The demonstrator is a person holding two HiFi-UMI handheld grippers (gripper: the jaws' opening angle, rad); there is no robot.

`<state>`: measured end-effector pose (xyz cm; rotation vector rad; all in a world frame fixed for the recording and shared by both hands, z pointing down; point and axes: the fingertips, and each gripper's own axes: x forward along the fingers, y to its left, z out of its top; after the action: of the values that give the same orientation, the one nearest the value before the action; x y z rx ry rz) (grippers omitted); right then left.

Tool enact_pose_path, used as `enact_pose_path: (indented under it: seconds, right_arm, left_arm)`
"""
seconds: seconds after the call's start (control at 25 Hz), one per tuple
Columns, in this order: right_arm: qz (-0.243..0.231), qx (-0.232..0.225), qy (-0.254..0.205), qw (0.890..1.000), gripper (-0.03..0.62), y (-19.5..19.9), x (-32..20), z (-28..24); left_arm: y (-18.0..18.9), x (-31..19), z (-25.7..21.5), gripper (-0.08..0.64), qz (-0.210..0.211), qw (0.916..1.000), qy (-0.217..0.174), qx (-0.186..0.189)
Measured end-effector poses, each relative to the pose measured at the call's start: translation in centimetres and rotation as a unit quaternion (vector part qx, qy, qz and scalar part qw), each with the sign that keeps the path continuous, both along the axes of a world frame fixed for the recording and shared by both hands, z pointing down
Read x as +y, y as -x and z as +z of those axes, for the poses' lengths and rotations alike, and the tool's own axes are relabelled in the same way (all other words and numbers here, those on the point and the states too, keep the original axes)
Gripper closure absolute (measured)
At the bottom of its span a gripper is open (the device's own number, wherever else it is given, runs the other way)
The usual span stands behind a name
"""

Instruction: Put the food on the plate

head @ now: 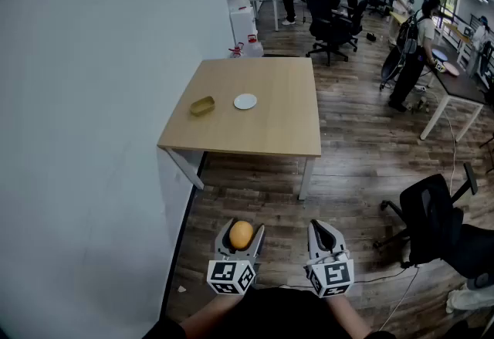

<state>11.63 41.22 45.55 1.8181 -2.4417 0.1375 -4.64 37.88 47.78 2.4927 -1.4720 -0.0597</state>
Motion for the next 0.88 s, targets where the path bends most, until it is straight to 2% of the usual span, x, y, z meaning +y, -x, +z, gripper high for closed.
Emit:
enact_pose_path:
  seconds: [0.28,0.44,0.56,0.72,0.8,0.88]
  right_arm:
    - [0.024,-0.04,0.014,0.999,0.532,-1.7,0.7,1.4]
    - [0.032,-0.048,0.032,0.998,0.532,-2.4,0.8,2.8]
    - [0.042,-0.032,0.037,0.998,0.532,-2.7,0.4,3.8]
    - [0.051,-0.018,0.051,0.997,0.532,-3.0,-1.4,4.6]
    - [0.058,-0.013,0.061,0.996,0.532,-3.5,-3.2,5.2]
    - [0.059,-0.007,0.065,0.996,0.532,-3.6,-5.4,5.5]
  left_arm:
    - [0.0,0.8,0.1,0.239,-0.008,0.9999,-0.008,0.005]
    - [0.1,-0.1,1.2,0.239,-0.01,0.9999,0.001,-0.013]
    - [0.0,-1.6,2.5,0.239,-0.008,0.9997,0.012,-0.018]
    - [-0.9,-4.6,3.1,0.239,0.01,0.9998,0.018,0.007]
    - [-1.7,-6.6,3.3,0.239,0.025,0.9991,0.02,0.026]
    - [-2.6,-8.5,3.8,0.239,0.039,0.9985,0.025,0.03]
